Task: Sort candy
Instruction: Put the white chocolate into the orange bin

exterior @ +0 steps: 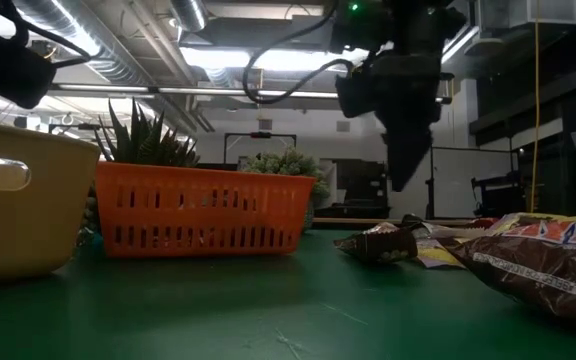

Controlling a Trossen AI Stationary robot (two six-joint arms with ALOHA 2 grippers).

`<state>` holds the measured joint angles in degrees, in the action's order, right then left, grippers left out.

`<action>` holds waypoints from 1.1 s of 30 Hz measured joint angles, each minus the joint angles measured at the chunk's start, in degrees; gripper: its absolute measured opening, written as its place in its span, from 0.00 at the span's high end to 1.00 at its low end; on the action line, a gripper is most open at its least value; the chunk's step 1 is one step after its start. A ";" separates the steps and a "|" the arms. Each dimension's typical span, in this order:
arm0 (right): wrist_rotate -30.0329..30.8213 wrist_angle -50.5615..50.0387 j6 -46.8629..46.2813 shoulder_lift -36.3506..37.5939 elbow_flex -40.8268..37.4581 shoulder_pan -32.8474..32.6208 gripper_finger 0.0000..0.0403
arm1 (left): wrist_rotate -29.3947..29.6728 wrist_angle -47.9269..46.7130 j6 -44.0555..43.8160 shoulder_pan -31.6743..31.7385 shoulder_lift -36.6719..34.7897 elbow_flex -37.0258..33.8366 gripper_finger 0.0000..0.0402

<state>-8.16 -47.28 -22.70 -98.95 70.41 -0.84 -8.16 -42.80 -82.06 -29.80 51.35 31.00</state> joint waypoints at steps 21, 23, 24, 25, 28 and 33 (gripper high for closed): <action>21.31 -1.77 -36.75 -1.21 0.00 -15.35 0.49 | 6.57 -0.03 0.13 0.00 0.00 0.00 0.67; 21.65 -1.39 -37.58 -1.72 0.00 -16.17 0.49 | 7.02 0.04 0.15 0.00 0.00 0.00 0.67; 21.64 -1.55 -37.63 -1.89 0.00 -16.48 0.49 | 7.14 0.02 0.13 0.00 0.00 0.01 0.67; 21.67 -1.25 -37.69 -2.34 0.00 -16.63 0.49 | 7.17 0.02 0.13 0.00 0.00 0.00 0.67; 21.72 -0.42 -37.71 -3.34 0.00 -16.92 0.49 | 7.19 0.10 0.13 0.00 0.01 0.00 0.67; 22.11 0.45 -37.71 -6.85 0.00 -16.79 0.49 | 7.21 0.35 0.15 -0.02 0.00 -0.01 0.67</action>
<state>13.95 -46.84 -60.41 -105.80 70.41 -17.63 -0.95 -42.46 -81.91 -29.82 51.35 30.98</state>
